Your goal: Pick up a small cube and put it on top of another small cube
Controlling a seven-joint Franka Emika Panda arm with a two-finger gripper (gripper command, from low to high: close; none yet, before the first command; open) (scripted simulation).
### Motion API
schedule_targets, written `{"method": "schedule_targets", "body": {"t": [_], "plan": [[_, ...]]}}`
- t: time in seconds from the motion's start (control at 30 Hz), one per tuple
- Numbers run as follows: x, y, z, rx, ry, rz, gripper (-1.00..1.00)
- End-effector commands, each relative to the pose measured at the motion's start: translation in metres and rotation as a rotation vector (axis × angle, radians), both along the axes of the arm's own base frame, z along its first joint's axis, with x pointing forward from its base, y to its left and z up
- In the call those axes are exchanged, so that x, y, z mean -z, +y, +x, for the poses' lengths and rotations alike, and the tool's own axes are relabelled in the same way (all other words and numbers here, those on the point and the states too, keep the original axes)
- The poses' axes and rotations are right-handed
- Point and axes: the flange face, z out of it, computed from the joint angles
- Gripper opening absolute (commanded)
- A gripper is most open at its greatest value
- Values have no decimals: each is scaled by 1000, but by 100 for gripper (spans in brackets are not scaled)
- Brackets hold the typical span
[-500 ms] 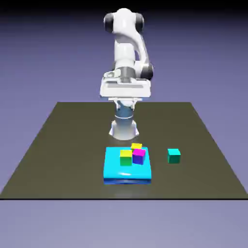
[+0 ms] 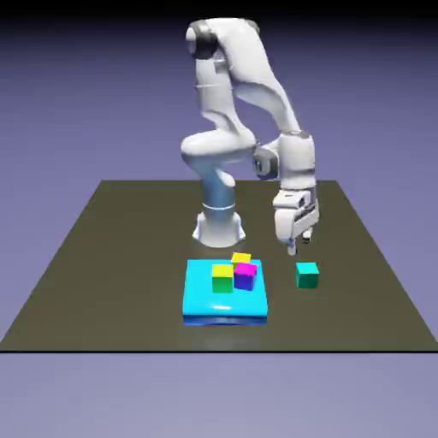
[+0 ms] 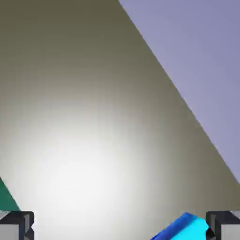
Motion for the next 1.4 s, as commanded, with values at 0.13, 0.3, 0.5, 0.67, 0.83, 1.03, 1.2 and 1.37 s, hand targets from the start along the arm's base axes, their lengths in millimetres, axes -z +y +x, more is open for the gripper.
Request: {"method": "schedule_targets", "body": {"t": [0.13,0.3,0.5,0.67,0.83,1.03,1.2,1.37], "plan": [[59,44,-59,-352,145,-167,0],[101,42,-58,-351,144,-167,0],[118,40,-59,-352,144,-167,-100],[65,44,-59,-352,144,-167,-100],[25,-12,-3,-203,144,-171,-100],[-43,-157,62,97,170,-144,-100],[-52,-213,67,199,184,-121,-100],[5,-218,63,199,184,-121,-100]]}}
